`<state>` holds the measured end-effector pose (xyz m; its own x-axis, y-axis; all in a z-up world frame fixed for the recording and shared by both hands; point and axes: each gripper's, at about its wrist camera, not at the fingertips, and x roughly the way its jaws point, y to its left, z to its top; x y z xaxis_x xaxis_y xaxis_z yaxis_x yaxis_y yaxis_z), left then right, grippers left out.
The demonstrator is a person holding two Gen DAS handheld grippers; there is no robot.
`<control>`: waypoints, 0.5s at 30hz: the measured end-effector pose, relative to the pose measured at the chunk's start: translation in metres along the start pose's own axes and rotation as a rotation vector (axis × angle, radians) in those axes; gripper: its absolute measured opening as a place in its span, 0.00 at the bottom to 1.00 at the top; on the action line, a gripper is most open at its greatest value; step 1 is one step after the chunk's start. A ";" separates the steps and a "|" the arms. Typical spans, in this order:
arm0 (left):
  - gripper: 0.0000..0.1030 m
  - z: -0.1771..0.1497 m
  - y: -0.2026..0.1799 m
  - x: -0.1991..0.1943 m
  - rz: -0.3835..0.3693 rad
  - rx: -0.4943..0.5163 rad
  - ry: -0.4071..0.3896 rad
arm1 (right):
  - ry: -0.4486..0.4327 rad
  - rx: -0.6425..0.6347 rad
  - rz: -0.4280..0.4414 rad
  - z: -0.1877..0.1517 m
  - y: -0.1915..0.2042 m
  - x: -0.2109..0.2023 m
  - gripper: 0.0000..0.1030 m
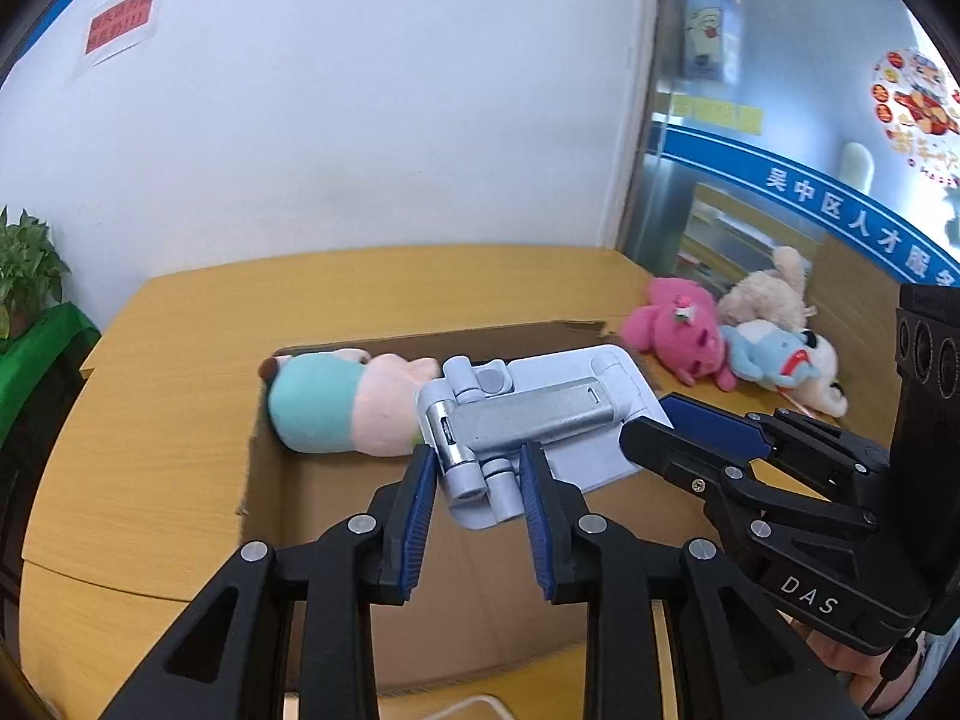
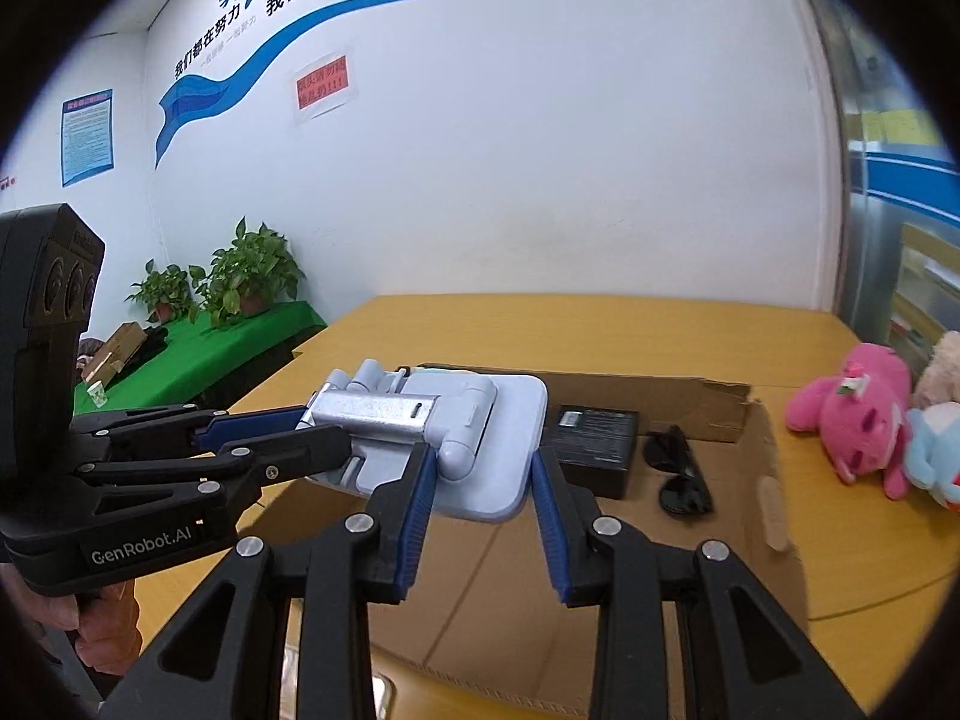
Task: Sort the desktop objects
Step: 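Lift the phone stand with the left gripper and lower it into the box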
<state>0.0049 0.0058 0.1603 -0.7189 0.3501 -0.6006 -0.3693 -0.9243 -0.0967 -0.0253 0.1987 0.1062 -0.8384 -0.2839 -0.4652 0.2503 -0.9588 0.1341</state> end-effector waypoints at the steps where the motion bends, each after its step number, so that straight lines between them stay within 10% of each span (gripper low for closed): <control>1: 0.25 0.002 0.009 0.007 0.014 -0.001 0.012 | 0.017 0.003 0.017 0.004 0.002 0.014 0.31; 15: 0.24 -0.016 0.098 0.128 0.087 -0.073 0.323 | 0.333 0.086 0.123 -0.012 0.010 0.184 0.31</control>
<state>-0.1136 -0.0425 0.0616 -0.5179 0.2141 -0.8282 -0.2637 -0.9610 -0.0835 -0.1711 0.1364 0.0112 -0.5972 -0.3935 -0.6990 0.2859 -0.9186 0.2729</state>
